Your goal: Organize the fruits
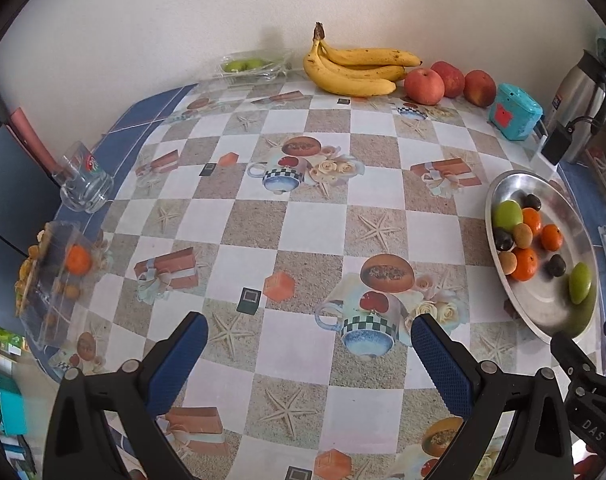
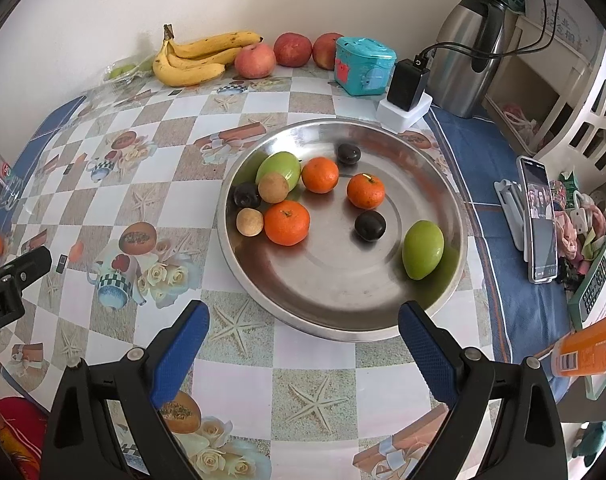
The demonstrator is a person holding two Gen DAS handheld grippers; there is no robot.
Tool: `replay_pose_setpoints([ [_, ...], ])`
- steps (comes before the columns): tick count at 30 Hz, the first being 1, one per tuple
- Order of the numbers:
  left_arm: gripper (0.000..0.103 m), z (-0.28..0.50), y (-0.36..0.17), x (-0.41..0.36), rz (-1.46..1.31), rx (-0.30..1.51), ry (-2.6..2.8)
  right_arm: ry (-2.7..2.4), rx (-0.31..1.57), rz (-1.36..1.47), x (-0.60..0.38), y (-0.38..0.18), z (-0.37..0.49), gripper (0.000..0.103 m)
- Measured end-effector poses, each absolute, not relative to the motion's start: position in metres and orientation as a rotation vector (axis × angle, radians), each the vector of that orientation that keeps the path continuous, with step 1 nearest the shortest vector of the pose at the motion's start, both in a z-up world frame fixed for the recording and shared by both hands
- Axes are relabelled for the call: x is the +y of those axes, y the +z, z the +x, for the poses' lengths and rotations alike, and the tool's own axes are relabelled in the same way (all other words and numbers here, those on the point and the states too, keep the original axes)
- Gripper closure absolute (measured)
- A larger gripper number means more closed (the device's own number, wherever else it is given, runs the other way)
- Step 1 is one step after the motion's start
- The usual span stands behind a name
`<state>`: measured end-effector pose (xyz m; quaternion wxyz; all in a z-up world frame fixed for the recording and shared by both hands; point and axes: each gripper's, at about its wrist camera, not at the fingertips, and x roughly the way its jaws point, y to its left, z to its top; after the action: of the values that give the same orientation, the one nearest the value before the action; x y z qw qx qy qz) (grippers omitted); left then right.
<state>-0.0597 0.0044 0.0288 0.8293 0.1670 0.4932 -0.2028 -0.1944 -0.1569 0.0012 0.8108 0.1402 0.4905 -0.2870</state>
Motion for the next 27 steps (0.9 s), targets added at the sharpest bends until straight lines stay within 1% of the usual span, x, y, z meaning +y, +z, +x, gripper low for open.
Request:
replay_pose_setpoints([
  [27, 0.0, -0.0599, 0.0244, 0.0031, 0.354, 1.065, -0.435, -0.618, 1.054, 0.311, -0.159, -0.0001, -0.1948, 0.007],
])
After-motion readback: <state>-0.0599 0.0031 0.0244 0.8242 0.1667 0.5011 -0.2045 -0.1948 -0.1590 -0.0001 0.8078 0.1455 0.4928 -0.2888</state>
